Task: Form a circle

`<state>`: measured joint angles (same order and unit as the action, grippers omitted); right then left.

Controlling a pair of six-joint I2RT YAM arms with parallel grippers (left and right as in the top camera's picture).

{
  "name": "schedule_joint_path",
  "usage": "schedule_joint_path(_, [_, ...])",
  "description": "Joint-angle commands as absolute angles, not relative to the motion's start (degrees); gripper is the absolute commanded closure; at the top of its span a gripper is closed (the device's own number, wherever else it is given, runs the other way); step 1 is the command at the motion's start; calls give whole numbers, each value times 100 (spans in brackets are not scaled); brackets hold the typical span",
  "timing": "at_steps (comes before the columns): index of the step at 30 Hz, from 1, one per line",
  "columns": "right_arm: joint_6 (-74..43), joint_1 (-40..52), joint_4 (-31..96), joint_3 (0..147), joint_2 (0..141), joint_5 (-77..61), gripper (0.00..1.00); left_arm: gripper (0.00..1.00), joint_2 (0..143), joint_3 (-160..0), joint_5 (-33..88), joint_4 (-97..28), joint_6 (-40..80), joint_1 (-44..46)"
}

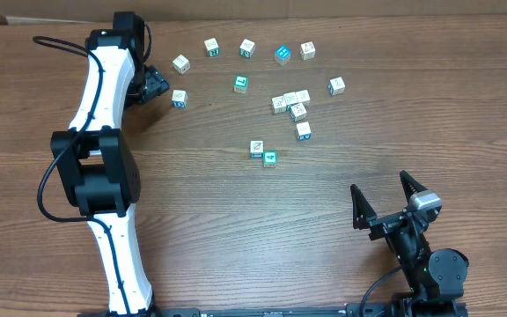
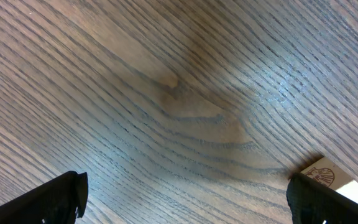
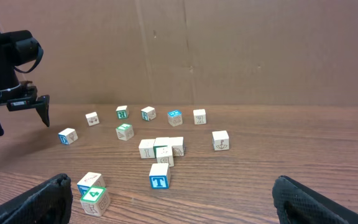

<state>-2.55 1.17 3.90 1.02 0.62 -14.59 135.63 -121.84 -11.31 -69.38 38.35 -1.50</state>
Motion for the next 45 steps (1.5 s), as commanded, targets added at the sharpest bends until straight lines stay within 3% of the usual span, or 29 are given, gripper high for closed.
schedule_joint_path(1, [-231, 99, 353, 45, 16, -1417, 0, 1, 13360, -12167, -1105, -6934, 3726, -110])
schedule_joint_path(16, [-235, 99, -305, 45, 16, -1363, 0, 0, 13360, -12167, -1105, -6934, 3726, -110])
schedule_joint_path(27, [-1378, 99, -510, 336, 16, -1769, 0, 0, 13360, -12167, -1105, -6934, 3726, -110])
schedule_joint_path(36, [-1374, 99, 768, 1944, 585, -1704, 0, 0, 13360, -12167, -1105, -6934, 3726, -110])
schedule_joint_path(45, [-1374, 99, 2270, 4569, 2703, -1778, 0, 0, 13360, -12167, -1105, -6934, 3726, -110])
